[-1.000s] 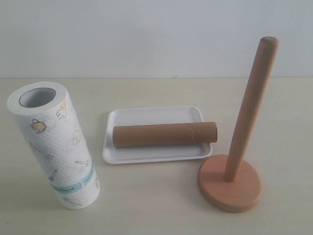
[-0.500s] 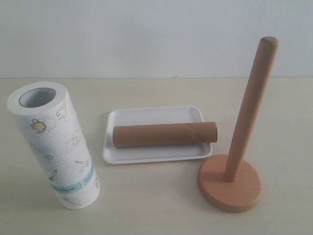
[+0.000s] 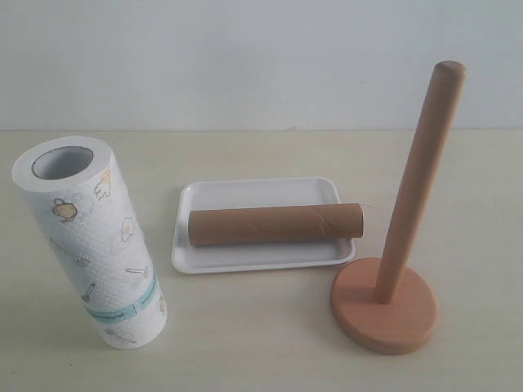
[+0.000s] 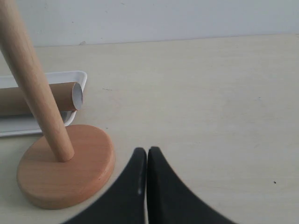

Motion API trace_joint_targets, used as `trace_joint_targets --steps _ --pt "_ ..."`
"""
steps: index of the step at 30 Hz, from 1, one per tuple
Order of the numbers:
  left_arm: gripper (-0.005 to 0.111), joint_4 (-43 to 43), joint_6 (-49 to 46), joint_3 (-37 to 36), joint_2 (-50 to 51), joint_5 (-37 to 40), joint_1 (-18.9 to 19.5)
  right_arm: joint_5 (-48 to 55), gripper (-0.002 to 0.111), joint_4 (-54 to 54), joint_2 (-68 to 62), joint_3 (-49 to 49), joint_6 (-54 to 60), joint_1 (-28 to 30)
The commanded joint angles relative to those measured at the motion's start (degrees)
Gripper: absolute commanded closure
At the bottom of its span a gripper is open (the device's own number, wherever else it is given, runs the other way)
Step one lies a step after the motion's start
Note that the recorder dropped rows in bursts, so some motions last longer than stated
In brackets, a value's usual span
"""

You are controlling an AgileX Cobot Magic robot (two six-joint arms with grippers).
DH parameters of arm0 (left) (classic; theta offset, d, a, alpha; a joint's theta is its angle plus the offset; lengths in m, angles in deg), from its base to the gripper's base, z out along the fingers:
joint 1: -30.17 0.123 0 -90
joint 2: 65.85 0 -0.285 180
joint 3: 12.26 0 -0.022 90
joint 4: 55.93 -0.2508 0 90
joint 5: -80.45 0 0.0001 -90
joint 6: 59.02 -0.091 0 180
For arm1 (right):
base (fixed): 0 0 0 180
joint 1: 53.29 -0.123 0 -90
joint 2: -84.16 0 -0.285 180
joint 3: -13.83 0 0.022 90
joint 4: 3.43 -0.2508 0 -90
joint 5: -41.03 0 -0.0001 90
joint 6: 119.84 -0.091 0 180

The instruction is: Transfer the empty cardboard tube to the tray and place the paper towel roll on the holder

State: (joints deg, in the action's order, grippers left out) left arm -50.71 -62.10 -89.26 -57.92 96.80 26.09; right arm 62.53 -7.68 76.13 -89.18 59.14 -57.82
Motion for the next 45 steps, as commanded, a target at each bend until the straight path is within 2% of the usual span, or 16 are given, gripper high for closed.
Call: trace_joint_targets --steps 1,5,10,17,20,23,25,29,31,32,33,36,38,39,43,45 --pt "0.102 -0.1 0.5 -0.2 -0.1 -10.1 0.1 -0.2 0.108 0.2 0.2 0.2 -0.2 -0.1" --pt "0.102 -0.1 0.5 -0.2 -0.1 -22.9 0.1 -0.2 0.108 0.2 0.2 0.2 -0.2 -0.1" --pt "0.102 -0.1 0.5 -0.2 -0.1 -30.2 0.1 -0.2 0.108 0.2 0.2 0.2 -0.2 -0.1" --pt "0.102 -0.1 1.2 -0.2 -0.1 -33.1 0.1 -0.2 0.108 0.2 0.2 0.2 -0.2 -0.1" --pt "0.103 -0.1 8.0 -0.2 -0.1 -31.9 0.1 -0.5 0.108 0.4 0.2 0.2 -0.2 -0.1" --pt "0.103 -0.1 8.3 -0.2 0.1 -31.8 0.1 -0.5 0.108 0.4 0.2 0.2 -0.2 -0.1" --pt "0.103 -0.9 8.3 3.8 5.3 -30.9 0.1 -0.5 0.108 0.4 0.2 0.2 -0.2 -0.1" --pt "0.103 -12.7 11.5 13.1 23.1 -30.1 0.1 -0.5 0.108 0.4 0.2 0.2 -0.2 -0.1" --pt "0.103 -20.5 21.2 13.1 29.8 -32.1 -0.2 -0.5 0.108 0.4 0.2 0.2 -0.2 -0.1" --pt "0.103 -30.1 29.7 10.7 32.1 -35.7 -0.5 -0.4 0.108 0.4 0.2 0.2 -0.2 -0.1" --pt "0.103 -37.7 36.2 7.7 32.4 -41.7 -0.5 -0.4 0.108 0.4 0.2 0.2 -0.2 -0.1" --pt "0.103 -48.8 43.5 0.7 29.9 -51.9 -0.5 -0.4 0.108 0.4 0.2 0.2 -0.2 -0.1" --pt "0.103 -55.5 48.1 -0.2 26.2 -51.2 -0.5 -0.4 0.108 0.4 0.2 0.2 -0.2 -0.1" --pt "0.103 -62.6 54.9 -0.2 24.4 -49.1 -0.5 -0.4 0.108 0.4 0.2 0.2 -0.2 -0.1" --pt "0.102 -70.7 70.6 -0.2 21.7 -49.3 -0.5 -0.4 0.108 0.4 0.2 0.2 -0.2 -0.1" --pt "0.098 -73.6 74.8 -0.2 21.6 -49.3 -0.5 -0.4 0.108 0.4 0.2 0.2 -0.2 -0.1"
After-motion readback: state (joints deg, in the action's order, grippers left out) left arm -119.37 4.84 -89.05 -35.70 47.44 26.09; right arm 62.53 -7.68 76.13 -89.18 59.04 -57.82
